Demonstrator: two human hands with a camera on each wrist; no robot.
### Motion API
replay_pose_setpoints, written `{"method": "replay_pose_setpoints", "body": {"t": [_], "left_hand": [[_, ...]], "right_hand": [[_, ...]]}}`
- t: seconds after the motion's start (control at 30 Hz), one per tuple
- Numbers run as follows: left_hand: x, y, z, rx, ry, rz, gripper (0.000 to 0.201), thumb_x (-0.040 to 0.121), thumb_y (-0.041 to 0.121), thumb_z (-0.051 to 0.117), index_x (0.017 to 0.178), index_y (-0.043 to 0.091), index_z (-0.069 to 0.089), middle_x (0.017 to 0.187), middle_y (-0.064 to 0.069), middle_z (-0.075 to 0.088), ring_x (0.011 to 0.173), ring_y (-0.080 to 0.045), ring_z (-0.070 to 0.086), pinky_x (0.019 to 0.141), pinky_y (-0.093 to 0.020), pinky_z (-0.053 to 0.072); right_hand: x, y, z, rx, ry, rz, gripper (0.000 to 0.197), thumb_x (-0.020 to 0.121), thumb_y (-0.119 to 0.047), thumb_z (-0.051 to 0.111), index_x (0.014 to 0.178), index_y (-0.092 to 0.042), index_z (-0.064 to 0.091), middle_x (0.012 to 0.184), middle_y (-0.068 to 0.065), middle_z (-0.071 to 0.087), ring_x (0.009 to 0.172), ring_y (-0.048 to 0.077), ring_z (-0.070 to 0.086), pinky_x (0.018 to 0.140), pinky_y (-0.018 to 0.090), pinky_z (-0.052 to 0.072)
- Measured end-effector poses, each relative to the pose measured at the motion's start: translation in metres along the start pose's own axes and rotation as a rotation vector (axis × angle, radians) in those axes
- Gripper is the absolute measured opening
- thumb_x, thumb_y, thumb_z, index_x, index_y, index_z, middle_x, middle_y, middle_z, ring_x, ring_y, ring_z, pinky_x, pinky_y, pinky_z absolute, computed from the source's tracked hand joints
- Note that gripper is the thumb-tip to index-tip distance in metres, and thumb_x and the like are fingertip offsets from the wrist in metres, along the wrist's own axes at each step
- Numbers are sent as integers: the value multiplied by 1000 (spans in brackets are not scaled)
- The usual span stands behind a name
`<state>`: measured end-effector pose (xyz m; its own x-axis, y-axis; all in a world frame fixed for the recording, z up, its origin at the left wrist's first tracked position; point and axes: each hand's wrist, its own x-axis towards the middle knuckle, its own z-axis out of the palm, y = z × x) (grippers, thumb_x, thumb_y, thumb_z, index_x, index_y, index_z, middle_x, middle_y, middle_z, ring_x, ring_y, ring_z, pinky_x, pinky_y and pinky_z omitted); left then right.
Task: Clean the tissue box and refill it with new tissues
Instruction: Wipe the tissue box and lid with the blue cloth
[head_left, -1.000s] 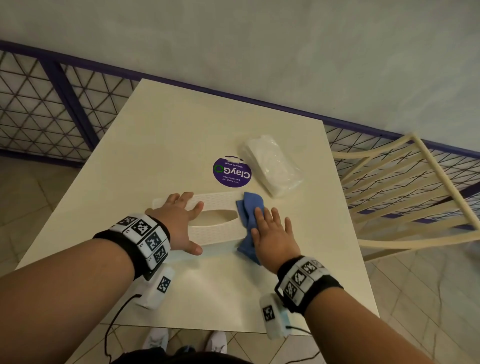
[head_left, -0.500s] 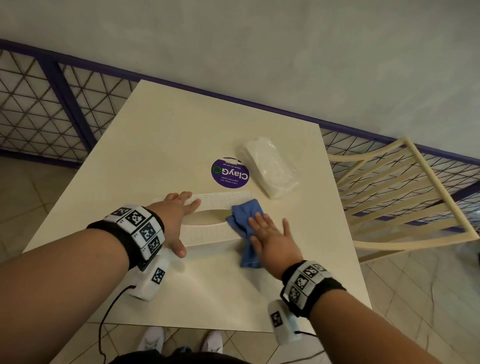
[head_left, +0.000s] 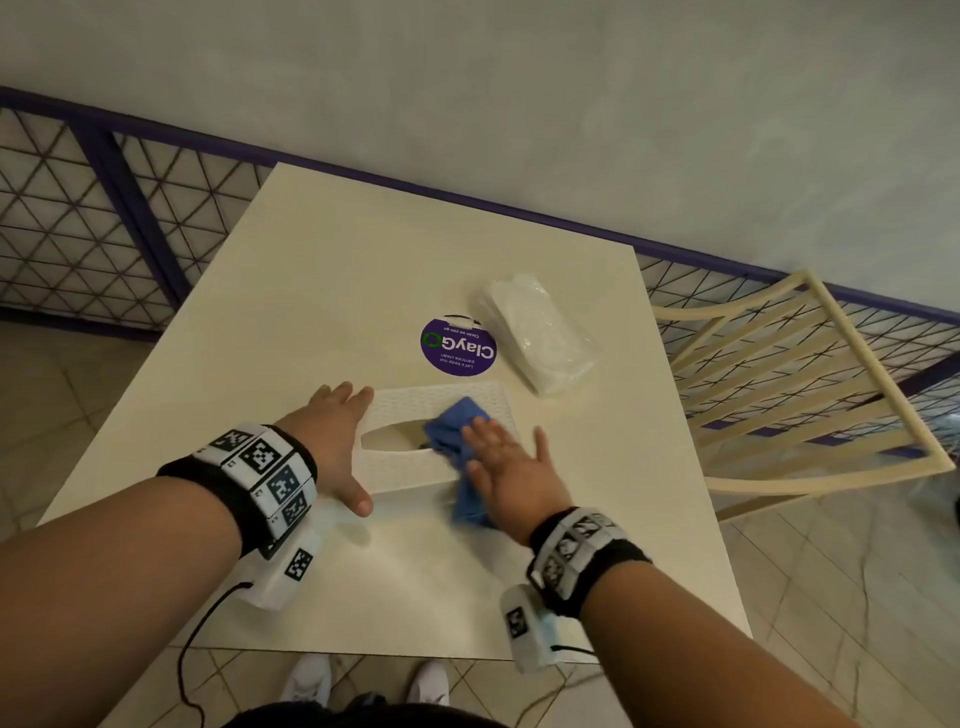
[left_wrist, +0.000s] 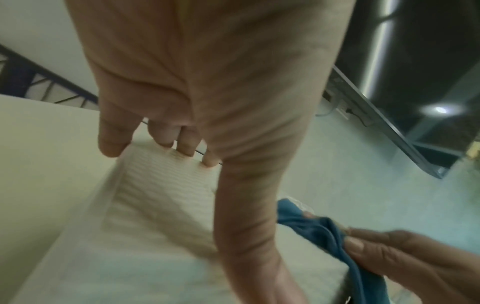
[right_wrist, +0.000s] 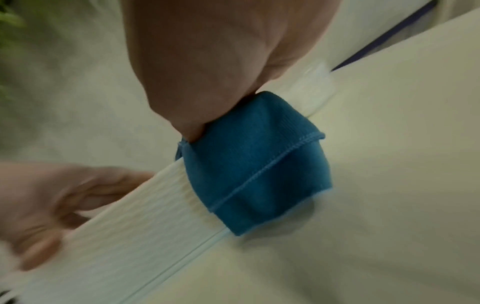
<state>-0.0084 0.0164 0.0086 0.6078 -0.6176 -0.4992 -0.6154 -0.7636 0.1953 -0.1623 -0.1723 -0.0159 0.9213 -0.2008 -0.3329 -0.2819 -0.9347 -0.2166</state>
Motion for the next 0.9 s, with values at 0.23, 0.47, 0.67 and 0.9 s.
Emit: {"method": "replay_pose_setpoints", "body": {"t": [0.23,0.47,0.67,0.9], "left_hand": [[-1,-9,-5,-147,-73,14,144,52,36,92,150,17,-11,160,-2,0,145,-19,15,114,-32,23],[1,-9,-1,-231,-41,-53,154,46,32,94,148,20,-20,157,-6,21,136,-24,37,107,-33,36],[-2,-14,-2,-283,-34,-39,162,38,37,95,145,28,-26,154,-3,30,126,-23,49,100,-36,45],[-5,-12,-2,-241,-18,-33,156,43,38,94,147,24,-22,157,-2,23,130,-24,43,102,-31,40]], "right_hand": [[36,7,-19,-29,-35,273,63,101,-30,30,152,-12,-2,161,13,-8,149,26,-3,120,47,3],[63,-60,-5,-6,-83,98,61,101,-31,24,152,-17,-5,160,11,-14,148,26,-11,119,43,-2],[35,-92,6,3,-88,-296,52,102,-32,28,152,-24,15,162,0,6,149,15,0,118,42,-4],[9,18,1,8,96,-15,54,97,-49,14,150,-37,15,159,-17,10,148,5,4,118,48,-6]]}}
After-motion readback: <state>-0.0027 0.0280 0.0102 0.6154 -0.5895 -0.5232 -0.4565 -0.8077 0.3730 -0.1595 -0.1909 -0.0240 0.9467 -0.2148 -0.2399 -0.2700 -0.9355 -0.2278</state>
